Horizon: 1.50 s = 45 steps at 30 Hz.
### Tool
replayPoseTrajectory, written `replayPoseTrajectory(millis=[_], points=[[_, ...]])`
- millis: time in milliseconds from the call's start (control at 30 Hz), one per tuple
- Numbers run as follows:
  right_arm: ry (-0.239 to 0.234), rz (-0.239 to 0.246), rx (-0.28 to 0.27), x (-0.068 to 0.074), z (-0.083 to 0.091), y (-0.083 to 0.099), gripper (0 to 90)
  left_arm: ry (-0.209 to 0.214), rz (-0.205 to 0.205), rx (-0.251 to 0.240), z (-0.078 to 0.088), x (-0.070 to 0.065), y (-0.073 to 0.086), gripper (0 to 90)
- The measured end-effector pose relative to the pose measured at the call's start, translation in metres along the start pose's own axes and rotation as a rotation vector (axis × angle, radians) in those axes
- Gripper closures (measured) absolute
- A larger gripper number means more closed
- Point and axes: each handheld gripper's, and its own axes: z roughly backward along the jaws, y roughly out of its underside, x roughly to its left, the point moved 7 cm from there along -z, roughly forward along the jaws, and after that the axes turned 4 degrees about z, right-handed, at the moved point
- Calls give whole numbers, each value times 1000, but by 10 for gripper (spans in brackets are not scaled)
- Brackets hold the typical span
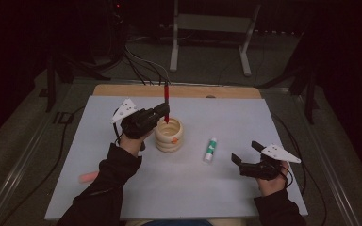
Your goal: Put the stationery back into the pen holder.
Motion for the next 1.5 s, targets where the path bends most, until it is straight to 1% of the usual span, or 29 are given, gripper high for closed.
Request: replayPoseTrajectory(millis=[67,100,167,367,433,467,500,533,567,633,767,833,900,933,1033,1067,1233,1333,1433,1500], points=[[-2,0,-1,0,1,1,20,-16,3,-11,-2,3,3,807],[-2,-2,-2,0,1,1,20,-13,7,-17,-2,4,5,807],[-7,-5,-5,0,1,1,20,-25,8,-20,-4,7,9,807],[-9,1,-11,1,3,1,20,-53,37,-31,-9,16,21,807],[-11,-2,-14,1,3,0,21,-58,37,-32,-10,17,23,807],[-10,-3,-15,1,3,0,21,-68,49,-35,-11,20,27,807],[-11,-6,-14,1,3,0,21,-76,41,-32,-12,21,29,806],[-12,-7,-15,1,3,1,21,-83,45,-31,-12,22,31,807],[-13,-2,-13,1,3,1,21,-80,49,-33,-12,23,32,807],[-16,-3,-13,1,2,1,21,-92,46,-30,-13,25,35,807],[-20,-6,-10,2,1,2,21,-101,40,-28,-14,28,41,806],[-20,-4,-9,2,1,2,21,-104,48,-29,-15,29,44,806],[-22,-6,-10,2,2,2,21,-112,44,-30,-15,29,46,806],[-23,-7,-10,2,2,2,21,-110,48,-29,-16,29,47,806],[-27,-9,-13,2,2,2,21,-118,40,-26,-16,29,50,806],[-28,-9,-13,2,2,2,21,-125,31,-21,-16,29,53,806],[-32,-13,-9,3,1,3,21,-132,29,-11,-17,29,61,805],[-33,-14,-8,2,1,3,21,-136,33,7,-18,28,67,805],[-33,-15,-7,2,1,3,21,-148,26,24,-19,27,71,805],[-34,-14,-9,2,2,3,21,-147,33,36,-19,27,73,805]])
